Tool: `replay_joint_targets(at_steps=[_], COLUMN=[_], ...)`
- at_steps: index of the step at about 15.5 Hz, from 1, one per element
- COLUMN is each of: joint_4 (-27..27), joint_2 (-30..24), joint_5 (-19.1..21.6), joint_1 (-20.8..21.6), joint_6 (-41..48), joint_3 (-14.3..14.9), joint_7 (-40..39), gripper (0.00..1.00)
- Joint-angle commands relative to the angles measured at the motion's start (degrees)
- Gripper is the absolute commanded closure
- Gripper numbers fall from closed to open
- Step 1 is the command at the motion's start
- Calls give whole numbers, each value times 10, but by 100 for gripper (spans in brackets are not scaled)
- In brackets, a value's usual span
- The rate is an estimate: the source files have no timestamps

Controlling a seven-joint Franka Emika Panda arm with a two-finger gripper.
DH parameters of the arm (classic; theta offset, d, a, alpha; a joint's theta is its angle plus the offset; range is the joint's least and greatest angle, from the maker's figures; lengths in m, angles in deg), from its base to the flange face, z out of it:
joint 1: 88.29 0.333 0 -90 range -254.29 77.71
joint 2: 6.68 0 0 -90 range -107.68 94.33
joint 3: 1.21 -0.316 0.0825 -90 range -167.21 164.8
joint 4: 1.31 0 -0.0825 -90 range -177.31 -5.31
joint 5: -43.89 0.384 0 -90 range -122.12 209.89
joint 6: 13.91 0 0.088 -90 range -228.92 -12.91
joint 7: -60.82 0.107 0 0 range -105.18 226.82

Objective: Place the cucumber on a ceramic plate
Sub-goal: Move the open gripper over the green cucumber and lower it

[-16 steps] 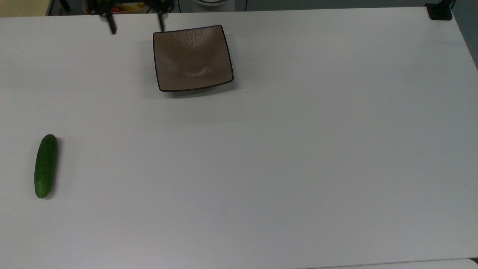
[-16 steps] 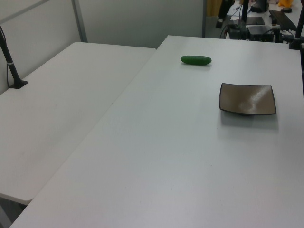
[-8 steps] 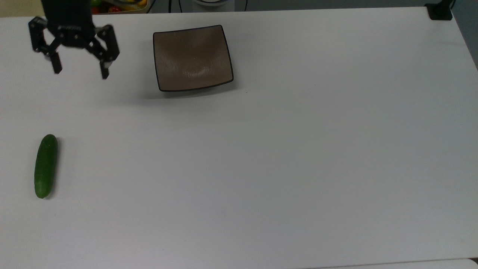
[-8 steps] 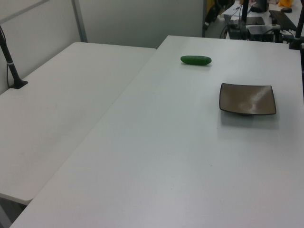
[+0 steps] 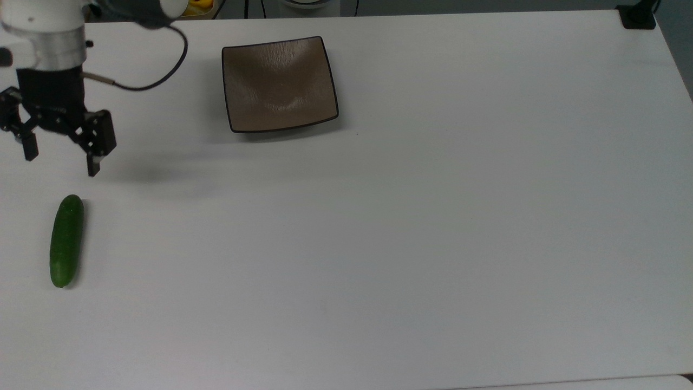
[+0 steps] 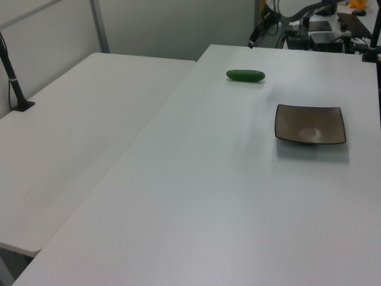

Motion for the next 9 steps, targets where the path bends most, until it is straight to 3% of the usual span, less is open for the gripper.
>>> replay_joint_targets(at_steps=[1,9], joint_4=[75,83], joint_2=[76,180], joint_5=[2,1], joint_1=[-17,-25], joint_6=[-10,-145], joint_3=[1,0], joint_7=[-5,-1], gripper=[0,0])
